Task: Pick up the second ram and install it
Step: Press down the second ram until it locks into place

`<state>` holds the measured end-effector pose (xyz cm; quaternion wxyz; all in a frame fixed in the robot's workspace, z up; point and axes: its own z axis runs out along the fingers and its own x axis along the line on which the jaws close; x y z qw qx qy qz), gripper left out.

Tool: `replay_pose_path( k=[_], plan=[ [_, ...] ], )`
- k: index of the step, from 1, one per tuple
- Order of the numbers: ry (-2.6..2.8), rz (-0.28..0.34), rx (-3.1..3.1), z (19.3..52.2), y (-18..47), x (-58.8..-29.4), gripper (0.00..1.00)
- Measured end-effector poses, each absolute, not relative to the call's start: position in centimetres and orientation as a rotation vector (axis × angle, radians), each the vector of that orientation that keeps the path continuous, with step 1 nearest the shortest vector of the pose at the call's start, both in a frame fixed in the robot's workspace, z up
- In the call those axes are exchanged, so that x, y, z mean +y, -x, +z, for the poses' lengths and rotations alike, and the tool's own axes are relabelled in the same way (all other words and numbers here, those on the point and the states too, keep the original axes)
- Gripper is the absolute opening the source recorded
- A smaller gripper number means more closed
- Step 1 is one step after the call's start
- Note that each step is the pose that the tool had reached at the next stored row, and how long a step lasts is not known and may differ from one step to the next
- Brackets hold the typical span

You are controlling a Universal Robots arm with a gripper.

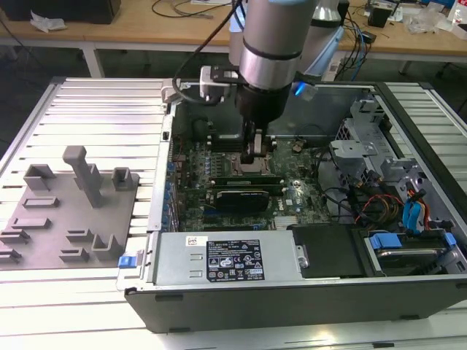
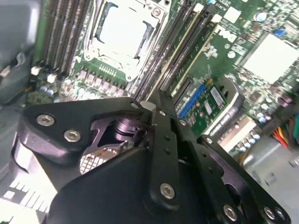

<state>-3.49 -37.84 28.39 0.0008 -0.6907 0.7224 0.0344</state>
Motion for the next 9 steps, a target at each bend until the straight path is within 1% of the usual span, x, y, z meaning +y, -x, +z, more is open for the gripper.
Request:
replay_pose_path(
  k=[1,2,9],
  plan=[
    [2.169,0.108,2.268,29.56,3.49,-37.85,0.11],
    [2.169,0.108,2.268,29.78,3.49,-37.84,0.11],
    [2.169,0.108,2.268,29.91,3.49,-37.85,0.11]
  ],
)
